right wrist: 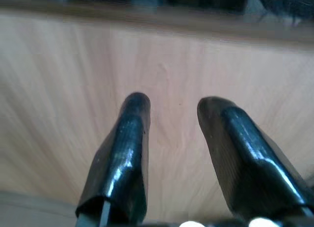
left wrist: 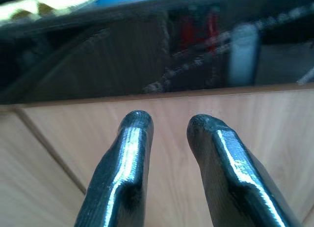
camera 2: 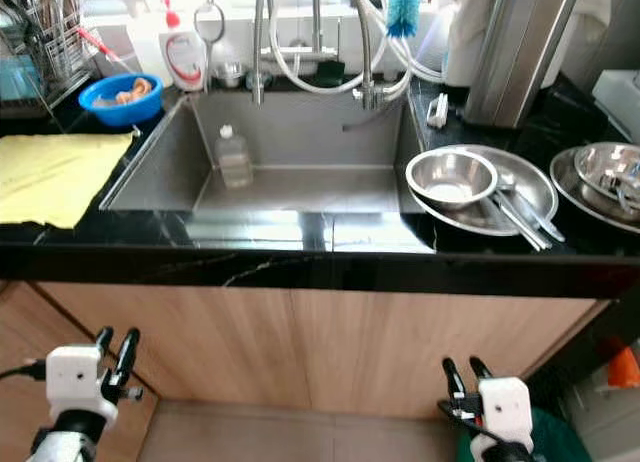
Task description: Kitchen organization
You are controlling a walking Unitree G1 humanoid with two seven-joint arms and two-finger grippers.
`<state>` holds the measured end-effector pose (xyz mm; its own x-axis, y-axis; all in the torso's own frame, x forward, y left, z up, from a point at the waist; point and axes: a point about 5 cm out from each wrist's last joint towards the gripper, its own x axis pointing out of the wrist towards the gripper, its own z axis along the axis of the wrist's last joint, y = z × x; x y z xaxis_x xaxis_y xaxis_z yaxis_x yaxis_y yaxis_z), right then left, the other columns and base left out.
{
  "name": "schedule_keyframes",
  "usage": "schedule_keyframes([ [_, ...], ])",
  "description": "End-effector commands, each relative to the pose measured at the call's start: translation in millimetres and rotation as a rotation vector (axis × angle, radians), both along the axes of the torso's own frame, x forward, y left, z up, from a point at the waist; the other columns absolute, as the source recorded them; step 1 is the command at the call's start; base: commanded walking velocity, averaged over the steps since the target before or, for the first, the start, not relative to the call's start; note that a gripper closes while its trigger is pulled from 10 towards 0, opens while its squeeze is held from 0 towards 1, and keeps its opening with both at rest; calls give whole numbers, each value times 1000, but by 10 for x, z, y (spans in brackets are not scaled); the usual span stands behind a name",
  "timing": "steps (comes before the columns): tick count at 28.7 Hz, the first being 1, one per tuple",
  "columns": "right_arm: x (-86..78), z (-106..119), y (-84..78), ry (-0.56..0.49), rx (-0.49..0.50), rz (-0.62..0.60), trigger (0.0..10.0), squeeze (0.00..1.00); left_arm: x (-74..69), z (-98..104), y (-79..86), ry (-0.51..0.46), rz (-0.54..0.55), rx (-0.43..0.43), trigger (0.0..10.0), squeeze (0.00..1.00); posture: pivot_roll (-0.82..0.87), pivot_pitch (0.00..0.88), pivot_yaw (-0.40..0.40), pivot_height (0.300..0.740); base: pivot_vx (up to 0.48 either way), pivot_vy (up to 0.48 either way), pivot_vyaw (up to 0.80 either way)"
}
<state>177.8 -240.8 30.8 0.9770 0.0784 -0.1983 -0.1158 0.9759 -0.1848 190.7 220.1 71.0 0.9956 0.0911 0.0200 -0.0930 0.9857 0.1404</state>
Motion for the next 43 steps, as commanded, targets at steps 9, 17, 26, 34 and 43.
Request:
schedule_keyframes([
  [9,629,1162,495,-317,-23,88,10000,0,371,592,-125,-207,9,-39,10000,0,-152,0,63,740,0,0,0],
  [17,907,1535,764,-345,-11,94,10000,0,778,887,-284,-299,-22,-73,10000,0,-145,0,67,740,0,0,0],
  [26,1103,1702,683,-409,91,-36,10000,0,1084,1083,-586,-349,-133,-87,10000,0,-163,0,85,740,0,0,0],
  [34,1179,1675,302,-401,55,-206,10000,0,1189,1070,-658,-337,-177,-80,10000,0,-156,0,100,740,0,0,0],
  [43,1218,1730,345,-418,82,-177,10000,1000,1222,1045,-677,-325,-153,-91,10000,0,-159,0,98,740,0,0,0],
])
